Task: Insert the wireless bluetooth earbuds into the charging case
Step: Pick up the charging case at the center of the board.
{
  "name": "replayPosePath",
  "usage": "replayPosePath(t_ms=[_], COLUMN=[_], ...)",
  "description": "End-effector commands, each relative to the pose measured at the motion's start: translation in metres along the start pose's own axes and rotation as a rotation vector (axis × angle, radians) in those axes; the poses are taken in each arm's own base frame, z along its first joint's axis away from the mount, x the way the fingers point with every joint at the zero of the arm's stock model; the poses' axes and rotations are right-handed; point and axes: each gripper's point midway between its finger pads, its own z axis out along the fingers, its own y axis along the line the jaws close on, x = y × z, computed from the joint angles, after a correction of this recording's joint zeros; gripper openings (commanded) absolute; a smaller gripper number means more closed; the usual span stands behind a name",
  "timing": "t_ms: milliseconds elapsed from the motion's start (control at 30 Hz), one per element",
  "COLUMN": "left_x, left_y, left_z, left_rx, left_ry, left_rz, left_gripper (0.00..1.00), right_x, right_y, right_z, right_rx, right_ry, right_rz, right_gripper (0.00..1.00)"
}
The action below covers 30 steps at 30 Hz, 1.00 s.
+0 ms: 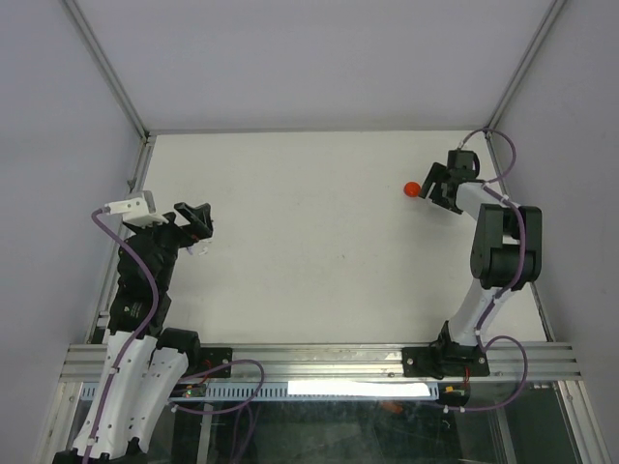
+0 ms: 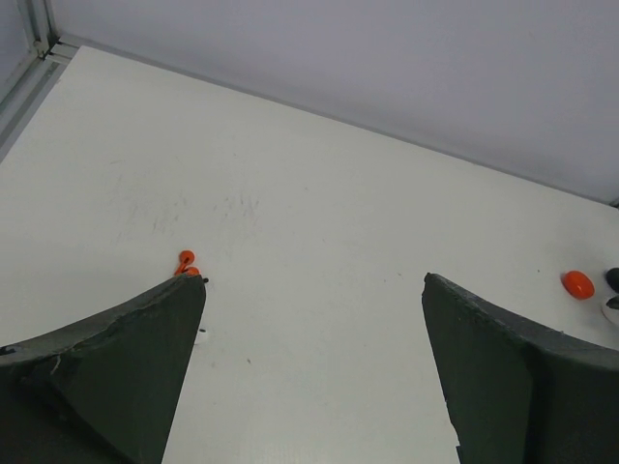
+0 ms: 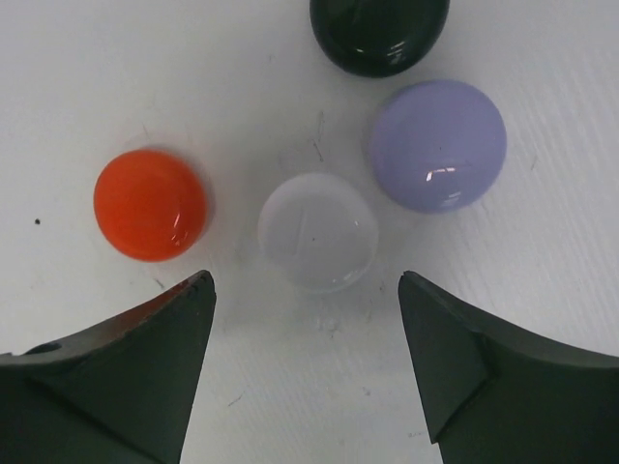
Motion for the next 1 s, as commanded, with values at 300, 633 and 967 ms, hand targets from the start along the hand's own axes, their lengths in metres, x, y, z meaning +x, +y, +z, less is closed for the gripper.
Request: replayPosePath(t_ms=[300,633,967], left_x=[-0.011,0.007,0.034], left_y=[-0.005,-0.021,-0.058], left_z=[0.004,0.01,0.012], left_rx=[0.028,0.128,0.309], left_ry=[-0.03,0.054,0.231], left_rz=[0.0,-0.004,-0.114], left_gripper=[0.99,0.99,0.99], right_x=[-0.012,-0.004,0.007], right_y=[-0.008,-0.005,0.039], right_z=[0.029,0.028,-0.035], right_rx=[0.054,0.045,-0.072], right_ry=[0.027,0.06,0.001], right_rz=[-0.084,-0.123,-0.153], right_gripper=[0.73,0.54,0.49])
